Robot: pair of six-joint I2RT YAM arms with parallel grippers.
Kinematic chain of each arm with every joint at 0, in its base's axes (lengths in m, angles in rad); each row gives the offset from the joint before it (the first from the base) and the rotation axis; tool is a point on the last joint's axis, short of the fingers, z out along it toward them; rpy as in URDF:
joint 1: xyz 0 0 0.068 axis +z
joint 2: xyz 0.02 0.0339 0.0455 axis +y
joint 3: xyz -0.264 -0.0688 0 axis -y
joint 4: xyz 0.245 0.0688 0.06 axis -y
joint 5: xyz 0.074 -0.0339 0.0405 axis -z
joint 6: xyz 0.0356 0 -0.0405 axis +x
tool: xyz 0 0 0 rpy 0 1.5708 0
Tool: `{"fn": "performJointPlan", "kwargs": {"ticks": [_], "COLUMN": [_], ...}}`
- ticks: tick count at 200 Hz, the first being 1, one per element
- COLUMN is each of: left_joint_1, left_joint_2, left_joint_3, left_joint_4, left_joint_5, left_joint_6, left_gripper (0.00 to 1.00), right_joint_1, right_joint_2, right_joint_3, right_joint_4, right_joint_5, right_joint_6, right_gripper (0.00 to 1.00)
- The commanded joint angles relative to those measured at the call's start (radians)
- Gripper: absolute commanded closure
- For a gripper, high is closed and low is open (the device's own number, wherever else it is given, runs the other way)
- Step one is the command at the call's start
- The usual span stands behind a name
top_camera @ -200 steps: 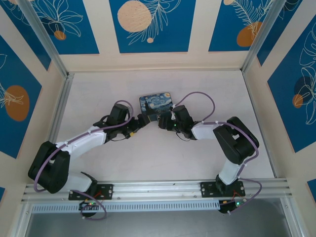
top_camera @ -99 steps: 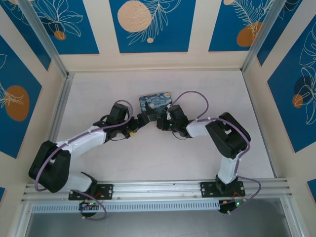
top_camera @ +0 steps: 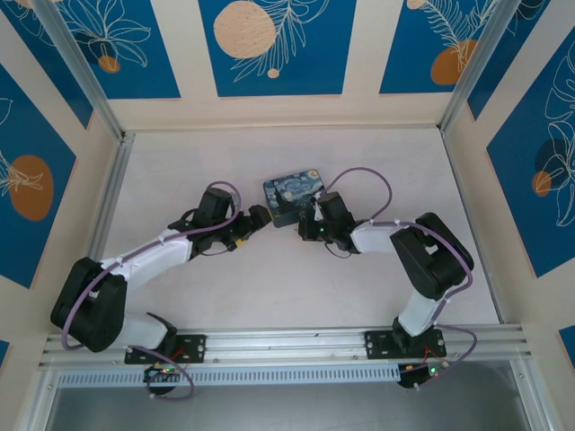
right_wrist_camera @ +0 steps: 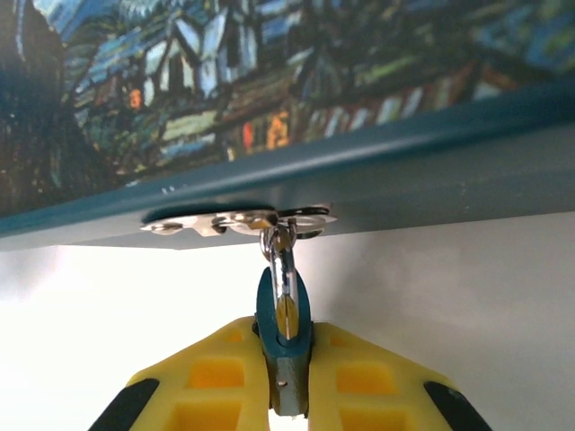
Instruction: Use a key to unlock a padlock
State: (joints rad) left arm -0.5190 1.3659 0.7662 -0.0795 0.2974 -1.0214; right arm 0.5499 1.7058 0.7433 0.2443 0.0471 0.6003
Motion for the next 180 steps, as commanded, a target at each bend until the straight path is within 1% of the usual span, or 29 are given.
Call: {"fn": "performJointPlan", "kwargs": {"ticks": [1, 12, 17, 23, 54, 82, 106, 117, 131, 159, 180], "left_joint_1": [0.015, 0.015, 0.015, 0.014, 0.013, 0.012, 0.012, 0.012, 0.009, -0.018, -0.066], "left_joint_2": [-0.065, -0.083, -0.090, -0.096, -0.102, -0.067, -0.025, 0.002, 0.037, 0.083, 0.096], "left_joint_3": [0.043, 0.051, 0.054, 0.057, 0.074, 0.092, 0.113, 0.134, 0.156, 0.145, 0.104], "left_joint_4": [-0.047, -0.065, -0.075, -0.082, -0.104, -0.105, -0.104, -0.113, -0.121, -0.037, 0.043], "left_joint_5": [-0.020, -0.027, -0.029, -0.030, -0.037, -0.029, -0.024, -0.019, -0.011, 0.019, 0.030], "left_joint_6": [0.009, 0.018, 0.022, 0.025, 0.044, 0.055, 0.070, 0.090, 0.107, 0.127, 0.160], "left_gripper": [0.01, 0.01, 0.01, 0.01, 0.01, 0.00, 0.00, 0.00, 0.00, 0.00, 0.01], "right_joint_1": [-0.030, -0.039, -0.044, -0.051, -0.095, -0.106, -0.107, -0.107, -0.107, -0.111, -0.137], "right_joint_2": [-0.065, -0.100, -0.123, -0.148, -0.274, -0.345, -0.350, -0.344, -0.333, -0.297, -0.316], "right_joint_3": [-0.048, -0.078, -0.096, -0.117, -0.207, -0.232, -0.220, -0.211, -0.201, -0.168, -0.139], "right_joint_4": [-0.039, -0.039, -0.038, -0.036, -0.016, -0.017, -0.031, -0.036, -0.032, -0.026, -0.041], "right_joint_5": [-0.120, -0.142, -0.138, -0.132, -0.083, -0.053, -0.046, -0.044, -0.047, -0.050, -0.039], "right_joint_6": [-0.029, -0.026, -0.019, -0.006, 0.071, 0.092, 0.086, 0.084, 0.082, 0.090, 0.123], "right_gripper": [0.82, 0.57, 0.50, 0.47, 0.45, 0.45, 0.44, 0.41, 0.40, 0.41, 0.42]}}
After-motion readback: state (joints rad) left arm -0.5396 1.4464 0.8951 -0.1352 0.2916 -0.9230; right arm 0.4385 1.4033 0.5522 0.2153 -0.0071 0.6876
